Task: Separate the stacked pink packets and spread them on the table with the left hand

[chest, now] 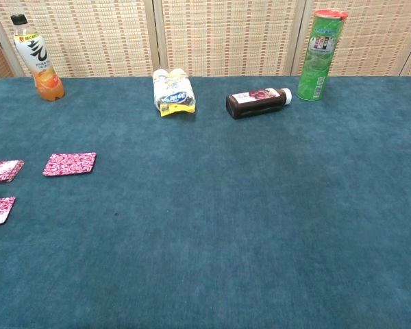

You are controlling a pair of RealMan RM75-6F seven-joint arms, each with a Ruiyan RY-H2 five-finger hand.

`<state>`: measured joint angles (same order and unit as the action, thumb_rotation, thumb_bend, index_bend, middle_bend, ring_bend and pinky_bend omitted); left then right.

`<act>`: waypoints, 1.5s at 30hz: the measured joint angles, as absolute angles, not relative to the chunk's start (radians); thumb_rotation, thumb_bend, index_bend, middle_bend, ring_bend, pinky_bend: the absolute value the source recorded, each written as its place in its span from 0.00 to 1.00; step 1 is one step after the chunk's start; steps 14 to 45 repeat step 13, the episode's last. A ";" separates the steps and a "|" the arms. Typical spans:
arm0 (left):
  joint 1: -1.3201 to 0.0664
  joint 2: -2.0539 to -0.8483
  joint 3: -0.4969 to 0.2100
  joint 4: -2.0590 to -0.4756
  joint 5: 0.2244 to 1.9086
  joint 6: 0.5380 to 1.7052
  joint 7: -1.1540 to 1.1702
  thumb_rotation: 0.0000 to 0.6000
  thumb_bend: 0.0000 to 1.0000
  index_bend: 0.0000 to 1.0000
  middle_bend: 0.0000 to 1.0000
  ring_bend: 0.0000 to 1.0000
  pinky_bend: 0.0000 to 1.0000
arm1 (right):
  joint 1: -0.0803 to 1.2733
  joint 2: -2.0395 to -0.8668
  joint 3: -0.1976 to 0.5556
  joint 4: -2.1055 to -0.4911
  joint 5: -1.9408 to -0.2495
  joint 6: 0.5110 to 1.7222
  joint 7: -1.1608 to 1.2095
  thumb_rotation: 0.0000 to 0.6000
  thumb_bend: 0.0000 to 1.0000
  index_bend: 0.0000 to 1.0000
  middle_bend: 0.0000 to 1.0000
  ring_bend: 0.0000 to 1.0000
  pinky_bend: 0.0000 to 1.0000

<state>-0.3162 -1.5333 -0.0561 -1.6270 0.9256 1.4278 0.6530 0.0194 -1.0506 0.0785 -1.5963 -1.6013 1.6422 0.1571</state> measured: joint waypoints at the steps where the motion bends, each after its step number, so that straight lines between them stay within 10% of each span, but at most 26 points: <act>1: -0.314 -1.527 -0.056 -1.637 0.929 1.429 0.652 1.00 0.27 0.20 1.00 1.00 1.00 | 0.019 -1.051 0.078 -1.596 -1.602 1.643 0.158 1.00 0.31 0.31 0.15 0.09 0.57; 9: -0.281 -1.393 -0.050 -1.764 1.123 1.503 0.530 1.00 0.27 0.37 0.92 0.98 0.98 | 0.023 -1.053 0.079 -1.595 -1.598 1.634 0.149 1.00 0.31 0.31 0.15 0.09 0.57; 13: -0.247 -1.278 -0.021 -1.769 1.311 1.551 0.374 1.00 0.28 0.34 0.58 0.65 0.67 | 0.027 -1.059 0.080 -1.594 -1.597 1.629 0.135 1.00 0.31 0.31 0.15 0.09 0.57; 45: -0.247 -1.278 -0.021 -1.769 1.311 1.551 0.374 1.00 0.28 0.34 0.58 0.65 0.67 | 0.027 -1.059 0.080 -1.594 -1.597 1.629 0.135 1.00 0.31 0.31 0.15 0.09 0.57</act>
